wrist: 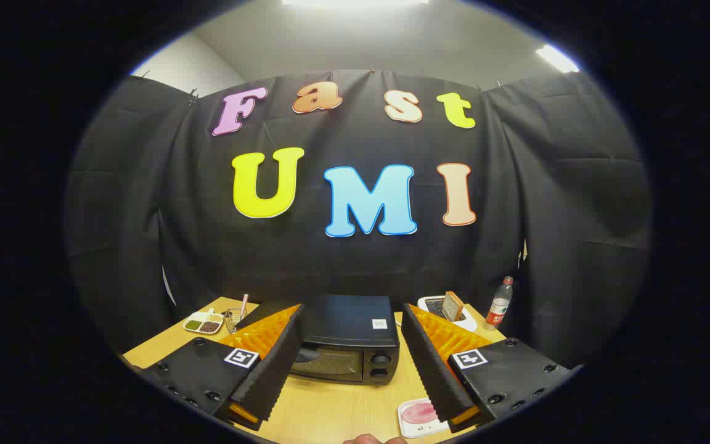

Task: Open the toaster oven, put the food inside, and close the toaster oven door.

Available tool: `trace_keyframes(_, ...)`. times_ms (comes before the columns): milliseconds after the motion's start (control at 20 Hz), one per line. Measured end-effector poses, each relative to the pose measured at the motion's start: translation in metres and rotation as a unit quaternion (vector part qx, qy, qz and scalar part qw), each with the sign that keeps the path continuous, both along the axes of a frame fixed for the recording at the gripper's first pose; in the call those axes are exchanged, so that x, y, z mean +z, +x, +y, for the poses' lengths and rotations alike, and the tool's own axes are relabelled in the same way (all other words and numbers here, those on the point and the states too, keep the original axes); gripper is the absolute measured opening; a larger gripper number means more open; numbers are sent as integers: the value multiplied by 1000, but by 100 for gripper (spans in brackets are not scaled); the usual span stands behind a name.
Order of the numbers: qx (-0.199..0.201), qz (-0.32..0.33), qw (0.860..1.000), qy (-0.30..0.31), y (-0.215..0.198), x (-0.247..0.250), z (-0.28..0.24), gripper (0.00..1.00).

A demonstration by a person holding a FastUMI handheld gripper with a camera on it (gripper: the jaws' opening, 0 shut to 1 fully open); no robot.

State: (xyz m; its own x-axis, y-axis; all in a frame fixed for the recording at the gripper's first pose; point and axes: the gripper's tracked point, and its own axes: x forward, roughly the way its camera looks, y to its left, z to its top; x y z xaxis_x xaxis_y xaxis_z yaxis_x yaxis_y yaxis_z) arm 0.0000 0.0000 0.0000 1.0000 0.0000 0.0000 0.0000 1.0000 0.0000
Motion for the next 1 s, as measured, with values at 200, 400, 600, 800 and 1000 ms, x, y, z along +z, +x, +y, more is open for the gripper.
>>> trace_keyframes(200, 4, 1, 1000, -8, 1, -2, 11, 98)
trace_keyframes(400, 7, -2, 1000, -13, 0, 0, 16, 98)
trace_keyframes(600, 4, 2, 1000, -11, -4, -3, 16, 98)
trace_keyframes(800, -4, 3, 1000, -6, -5, -6, 13, 98)
trace_keyframes(1000, -6, 9, 1000, -9, 0, -12, 16, 98)
